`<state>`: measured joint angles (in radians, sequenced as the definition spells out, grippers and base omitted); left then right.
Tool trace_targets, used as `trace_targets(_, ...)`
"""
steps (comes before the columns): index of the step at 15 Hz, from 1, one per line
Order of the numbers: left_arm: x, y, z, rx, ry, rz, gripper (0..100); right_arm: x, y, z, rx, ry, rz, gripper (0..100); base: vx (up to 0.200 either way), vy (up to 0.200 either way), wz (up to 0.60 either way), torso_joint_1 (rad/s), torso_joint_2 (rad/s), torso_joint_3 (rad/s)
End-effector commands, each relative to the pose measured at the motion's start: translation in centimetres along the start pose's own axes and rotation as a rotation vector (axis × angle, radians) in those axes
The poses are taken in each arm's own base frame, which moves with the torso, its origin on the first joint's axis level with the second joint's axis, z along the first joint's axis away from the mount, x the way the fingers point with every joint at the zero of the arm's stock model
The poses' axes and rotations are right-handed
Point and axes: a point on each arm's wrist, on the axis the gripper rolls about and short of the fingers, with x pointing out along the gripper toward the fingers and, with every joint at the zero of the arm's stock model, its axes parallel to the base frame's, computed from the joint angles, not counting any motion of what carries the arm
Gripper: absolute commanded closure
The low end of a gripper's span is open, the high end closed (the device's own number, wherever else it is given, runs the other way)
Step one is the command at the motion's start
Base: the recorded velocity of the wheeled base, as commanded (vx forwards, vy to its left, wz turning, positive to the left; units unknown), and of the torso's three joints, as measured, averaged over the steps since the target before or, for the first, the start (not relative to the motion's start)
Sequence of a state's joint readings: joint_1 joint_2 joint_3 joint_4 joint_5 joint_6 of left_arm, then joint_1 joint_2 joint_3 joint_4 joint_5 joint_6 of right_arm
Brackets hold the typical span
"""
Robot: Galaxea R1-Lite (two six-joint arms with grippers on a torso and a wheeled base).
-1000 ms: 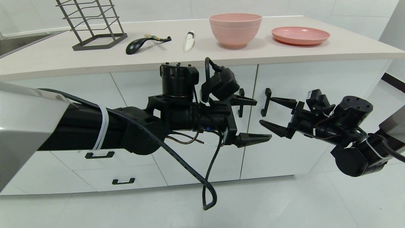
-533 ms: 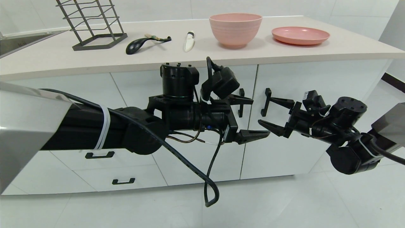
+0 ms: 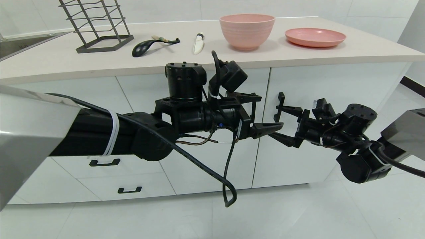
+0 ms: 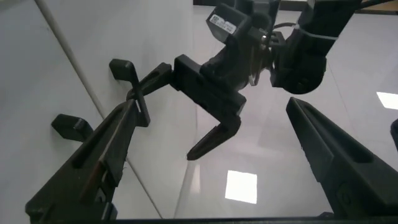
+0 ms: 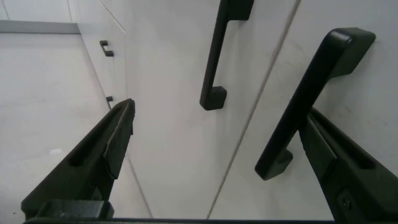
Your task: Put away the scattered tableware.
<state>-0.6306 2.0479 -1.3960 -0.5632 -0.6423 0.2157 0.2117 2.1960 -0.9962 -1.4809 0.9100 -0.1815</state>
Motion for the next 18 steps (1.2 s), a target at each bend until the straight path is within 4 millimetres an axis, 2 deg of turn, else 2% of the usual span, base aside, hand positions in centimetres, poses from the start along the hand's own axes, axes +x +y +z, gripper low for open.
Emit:
trace_targets(1, 0.4, 0.1, -0.6, -0.007, 0.008, -0.004, 0, 0.1, 0.2, 0.0, 0.001, -0.004, 0.025, 0, 0.000, 0.000, 0.00, 0.000, 0.00, 0.000)
trace_targets(6, 0.7, 0.2, -1.0, -0.008, 0.011, -0.004, 0, -0.7, 1.1, 1.3, 0.018, -0.014, 0.109, 0, 0.000, 0.000, 0.00, 0.000, 0.00, 0.000)
trace_targets(10, 1.4, 0.5, -1.2, 0.003, -0.004, -0.001, 0, -2.5, 3.2, 2.5, 0.064, 0.015, 0.141, 0, 0.000, 0.000, 0.00, 0.000, 0.00, 0.000)
trace_targets(13, 3.1, 0.2, -1.3, 0.042, -0.059, -0.009, 0, -4.2, 5.0, 2.7, 0.106, 0.056, 0.143, 0, 0.000, 0.000, 0.00, 0.000, 0.00, 0.000)
trace_targets(16, 5.5, -0.3, -1.3, 0.050, -0.096, -0.019, 0, -4.9, 5.7, 3.3, 0.108, 0.063, 0.143, 0, 0.000, 0.000, 0.00, 0.000, 0.00, 0.000)
trace_targets(18, 6.8, -1.3, -0.7, 0.031, -0.146, -0.048, 0, -5.0, 5.7, 3.6, 0.102, 0.060, 0.139, 0, 0.000, 0.000, 0.00, 0.000, 0.00, 0.000)
